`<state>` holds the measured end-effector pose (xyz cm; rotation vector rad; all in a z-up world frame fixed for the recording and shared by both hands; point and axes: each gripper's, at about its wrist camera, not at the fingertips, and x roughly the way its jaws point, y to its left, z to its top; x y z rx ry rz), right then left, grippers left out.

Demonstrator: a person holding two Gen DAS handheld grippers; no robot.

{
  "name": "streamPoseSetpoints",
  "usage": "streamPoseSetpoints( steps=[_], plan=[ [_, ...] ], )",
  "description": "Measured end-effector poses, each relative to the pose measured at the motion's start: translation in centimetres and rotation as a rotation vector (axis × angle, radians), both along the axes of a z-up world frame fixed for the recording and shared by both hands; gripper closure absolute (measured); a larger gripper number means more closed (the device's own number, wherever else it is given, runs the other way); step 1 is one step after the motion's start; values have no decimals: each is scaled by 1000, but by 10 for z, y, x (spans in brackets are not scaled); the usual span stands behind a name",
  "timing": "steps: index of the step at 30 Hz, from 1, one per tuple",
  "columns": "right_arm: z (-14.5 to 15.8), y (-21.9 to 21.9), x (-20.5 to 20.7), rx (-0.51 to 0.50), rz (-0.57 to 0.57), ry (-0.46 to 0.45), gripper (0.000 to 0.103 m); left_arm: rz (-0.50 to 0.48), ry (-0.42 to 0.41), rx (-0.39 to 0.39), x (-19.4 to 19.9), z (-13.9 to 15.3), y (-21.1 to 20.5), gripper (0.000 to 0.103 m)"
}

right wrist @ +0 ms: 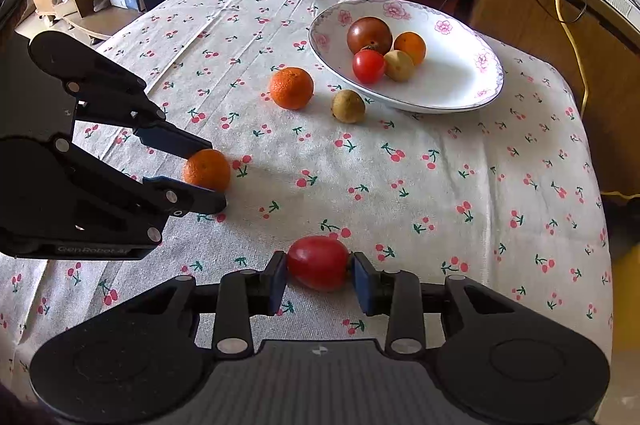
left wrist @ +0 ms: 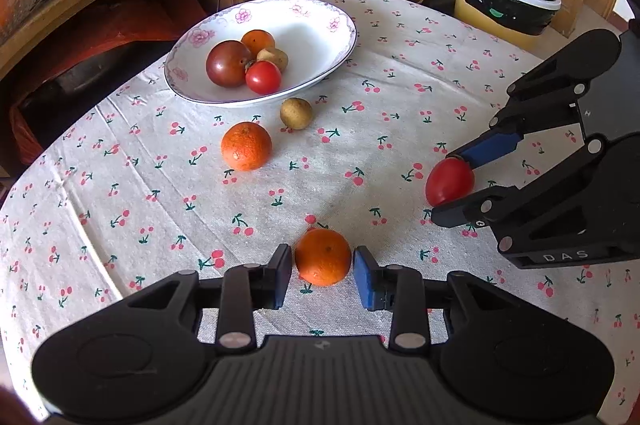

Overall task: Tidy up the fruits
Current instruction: 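Carry the tangerine and cherry tomato over the white bowl with both tools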

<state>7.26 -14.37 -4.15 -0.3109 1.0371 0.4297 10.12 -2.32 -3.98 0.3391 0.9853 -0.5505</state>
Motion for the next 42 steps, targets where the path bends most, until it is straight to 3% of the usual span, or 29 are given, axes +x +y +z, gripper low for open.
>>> streamPoseSetpoints(
  steps=[7, 23, 42],
  plan=[
    [5, 1, 1, -7, -9, -11, 74, 8, -13, 37, -2, 5, -5, 65],
    [42, -1, 40, 44, -63, -121, 74, 105, -100, 9, 36, 37, -4, 65],
    [51, 7, 47, 49, -59, -159, 74, 103, -150, 21, 43, 48, -7, 65]
  ],
)
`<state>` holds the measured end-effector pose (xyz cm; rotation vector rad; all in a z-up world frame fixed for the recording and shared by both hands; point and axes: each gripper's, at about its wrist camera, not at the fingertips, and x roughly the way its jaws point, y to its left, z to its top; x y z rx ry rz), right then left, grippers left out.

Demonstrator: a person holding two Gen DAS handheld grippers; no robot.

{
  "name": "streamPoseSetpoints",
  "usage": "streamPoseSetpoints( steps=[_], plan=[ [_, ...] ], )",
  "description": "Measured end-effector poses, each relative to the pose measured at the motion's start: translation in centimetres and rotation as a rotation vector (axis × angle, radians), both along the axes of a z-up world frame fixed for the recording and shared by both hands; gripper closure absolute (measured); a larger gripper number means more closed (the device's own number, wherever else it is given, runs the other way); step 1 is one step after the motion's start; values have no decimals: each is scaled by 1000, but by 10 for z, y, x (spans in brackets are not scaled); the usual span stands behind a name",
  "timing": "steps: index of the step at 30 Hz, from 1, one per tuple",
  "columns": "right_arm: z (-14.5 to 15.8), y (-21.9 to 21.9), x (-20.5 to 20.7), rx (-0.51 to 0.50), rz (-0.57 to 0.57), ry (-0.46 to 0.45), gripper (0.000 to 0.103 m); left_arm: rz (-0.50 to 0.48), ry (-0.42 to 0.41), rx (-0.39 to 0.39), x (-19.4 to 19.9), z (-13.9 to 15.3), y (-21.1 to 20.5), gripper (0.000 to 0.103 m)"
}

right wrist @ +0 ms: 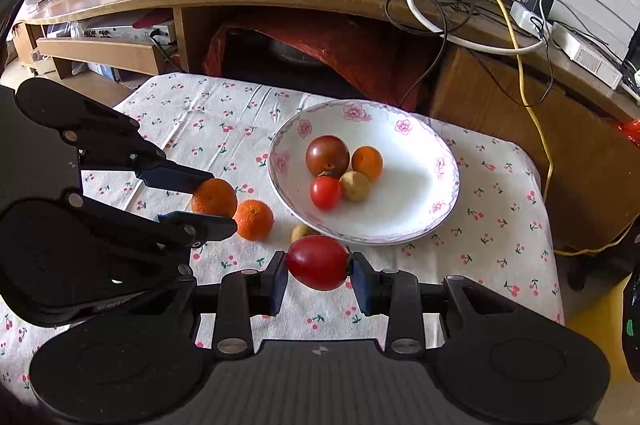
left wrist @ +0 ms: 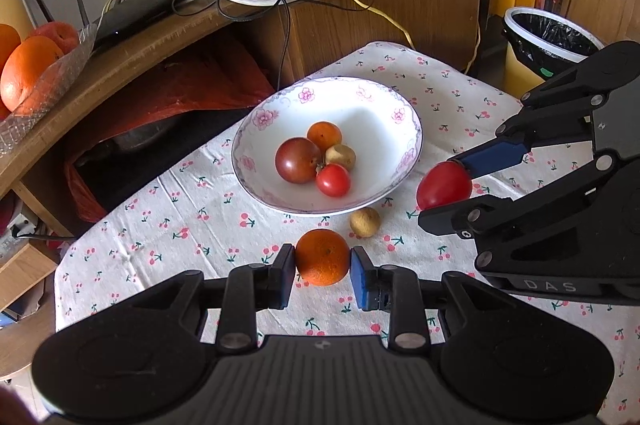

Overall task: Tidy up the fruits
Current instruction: 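Carry the tangerine and cherry tomato over the white bowl with both tools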

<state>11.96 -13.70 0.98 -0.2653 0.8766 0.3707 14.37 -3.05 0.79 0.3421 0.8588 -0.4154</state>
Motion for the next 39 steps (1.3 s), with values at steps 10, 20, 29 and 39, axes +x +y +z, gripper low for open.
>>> streamPoseSetpoints(
  steps=[10, 20, 29, 39],
  plan=[
    [5, -2, 8, 7, -13, -22, 74, 0, -23, 1, 8, 5, -5, 65],
    [7, -3, 24, 7, -28, -38, 74, 18, -51, 8, 25, 9, -6, 65],
    [1, -3, 49, 3, -47, -33, 73, 39, -55, 19, 48, 3, -7, 65],
    [-10, -7, 71, -17, -55, -4, 73, 42, -31, 31, 68, -12, -13, 65]
  ],
)
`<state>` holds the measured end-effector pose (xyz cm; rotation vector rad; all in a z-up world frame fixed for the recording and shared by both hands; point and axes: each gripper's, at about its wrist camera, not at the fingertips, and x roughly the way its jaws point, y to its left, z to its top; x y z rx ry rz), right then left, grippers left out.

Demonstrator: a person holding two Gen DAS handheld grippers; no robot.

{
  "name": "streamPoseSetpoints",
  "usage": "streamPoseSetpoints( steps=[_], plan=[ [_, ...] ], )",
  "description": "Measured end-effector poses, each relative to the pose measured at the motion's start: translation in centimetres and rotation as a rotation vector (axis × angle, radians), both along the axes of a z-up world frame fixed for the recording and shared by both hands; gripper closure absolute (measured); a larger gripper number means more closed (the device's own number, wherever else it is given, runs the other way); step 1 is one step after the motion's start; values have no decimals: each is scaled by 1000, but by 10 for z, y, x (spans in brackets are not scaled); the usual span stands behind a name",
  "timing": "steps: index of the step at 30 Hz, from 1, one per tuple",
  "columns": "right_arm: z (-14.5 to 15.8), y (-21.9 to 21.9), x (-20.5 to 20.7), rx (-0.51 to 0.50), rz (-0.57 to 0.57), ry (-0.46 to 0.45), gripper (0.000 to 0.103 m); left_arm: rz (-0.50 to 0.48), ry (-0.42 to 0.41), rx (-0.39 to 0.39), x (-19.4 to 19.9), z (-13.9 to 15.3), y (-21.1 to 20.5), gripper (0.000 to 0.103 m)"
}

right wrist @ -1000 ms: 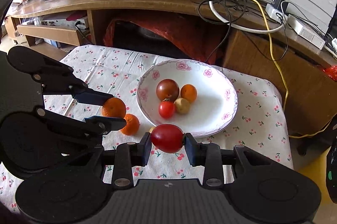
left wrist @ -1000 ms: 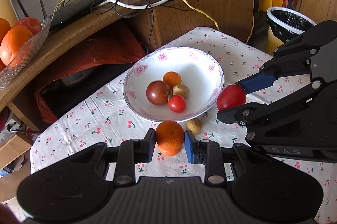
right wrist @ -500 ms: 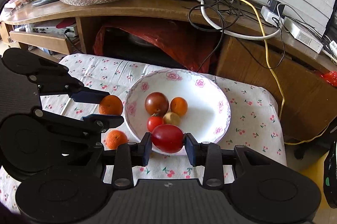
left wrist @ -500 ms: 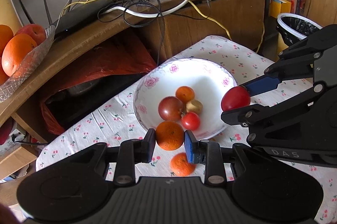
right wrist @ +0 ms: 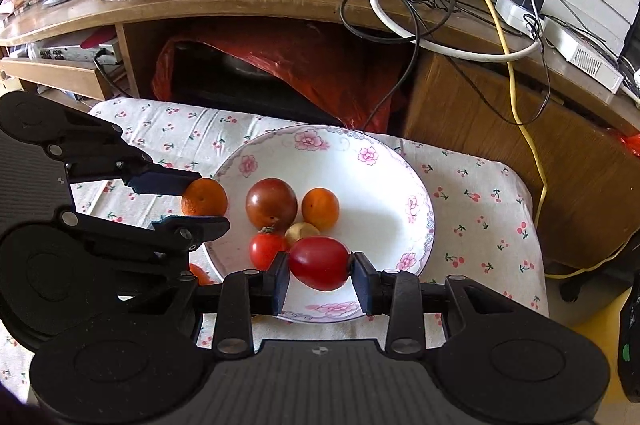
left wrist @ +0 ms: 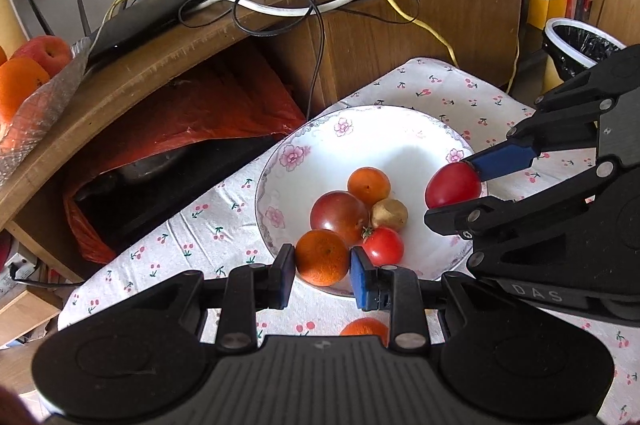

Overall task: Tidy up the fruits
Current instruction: 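Carry the tangerine and cherry tomato over the white bowl with both tools, then lower both fruits into the bowl and open both tools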

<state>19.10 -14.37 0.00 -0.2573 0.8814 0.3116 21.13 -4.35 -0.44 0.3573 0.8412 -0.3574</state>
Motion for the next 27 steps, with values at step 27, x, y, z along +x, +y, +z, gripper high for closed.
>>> streamPoseSetpoints(
  steps=[27],
  plan=[
    [-24, -3, 34, -3, 3, 26, 71, 11, 28, 1, 30, -25, -4, 65]
  ],
)
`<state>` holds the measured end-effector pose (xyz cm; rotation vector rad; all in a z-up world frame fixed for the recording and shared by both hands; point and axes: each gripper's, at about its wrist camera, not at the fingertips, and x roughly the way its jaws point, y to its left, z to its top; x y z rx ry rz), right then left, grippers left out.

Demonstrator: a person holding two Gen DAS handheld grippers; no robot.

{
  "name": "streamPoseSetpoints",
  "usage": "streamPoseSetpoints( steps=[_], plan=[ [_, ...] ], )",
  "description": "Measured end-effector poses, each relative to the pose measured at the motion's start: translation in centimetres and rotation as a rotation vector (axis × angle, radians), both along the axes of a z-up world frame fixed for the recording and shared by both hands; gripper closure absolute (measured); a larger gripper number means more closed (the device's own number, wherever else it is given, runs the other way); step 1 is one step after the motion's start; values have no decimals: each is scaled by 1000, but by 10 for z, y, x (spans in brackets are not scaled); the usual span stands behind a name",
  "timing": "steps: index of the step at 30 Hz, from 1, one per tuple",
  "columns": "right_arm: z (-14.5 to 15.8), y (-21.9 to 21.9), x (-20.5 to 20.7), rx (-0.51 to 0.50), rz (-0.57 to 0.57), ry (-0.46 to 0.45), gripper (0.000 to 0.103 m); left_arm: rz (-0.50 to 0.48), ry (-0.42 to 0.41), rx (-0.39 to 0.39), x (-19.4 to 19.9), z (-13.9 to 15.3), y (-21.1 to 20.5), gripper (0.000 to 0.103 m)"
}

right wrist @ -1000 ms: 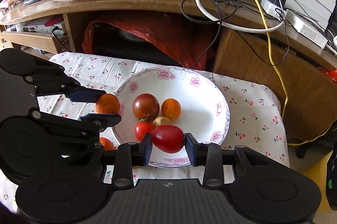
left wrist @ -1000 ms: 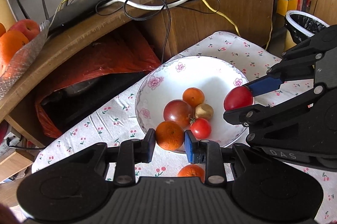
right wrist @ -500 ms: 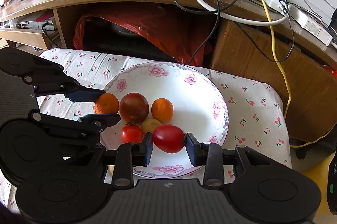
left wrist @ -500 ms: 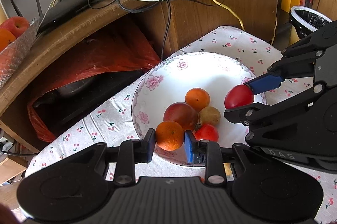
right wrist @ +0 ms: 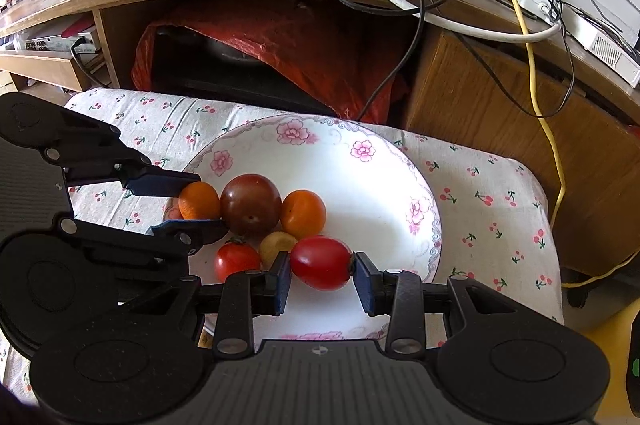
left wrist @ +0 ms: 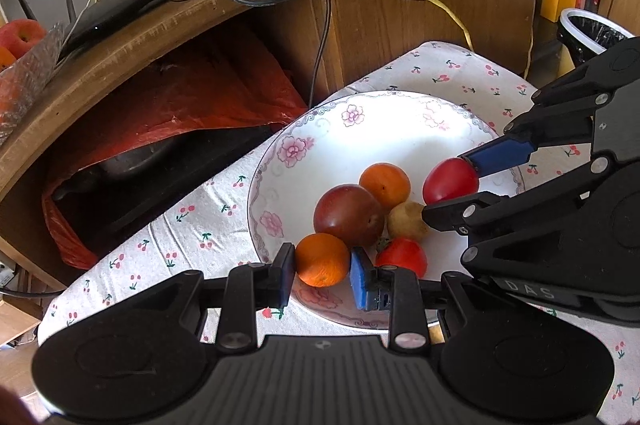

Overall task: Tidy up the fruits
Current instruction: 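Lower both fruits into the bowl and open both tools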

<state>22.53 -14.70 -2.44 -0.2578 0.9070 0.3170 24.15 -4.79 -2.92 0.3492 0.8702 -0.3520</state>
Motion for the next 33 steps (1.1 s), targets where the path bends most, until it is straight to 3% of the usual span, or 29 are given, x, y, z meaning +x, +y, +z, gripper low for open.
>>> streamPoseSetpoints(
  steps=[33],
  plan=[
    [-2, -5, 11, 8, -40, -31, 67, 7, -33, -7, 6, -3, -3, 65]
  ],
)
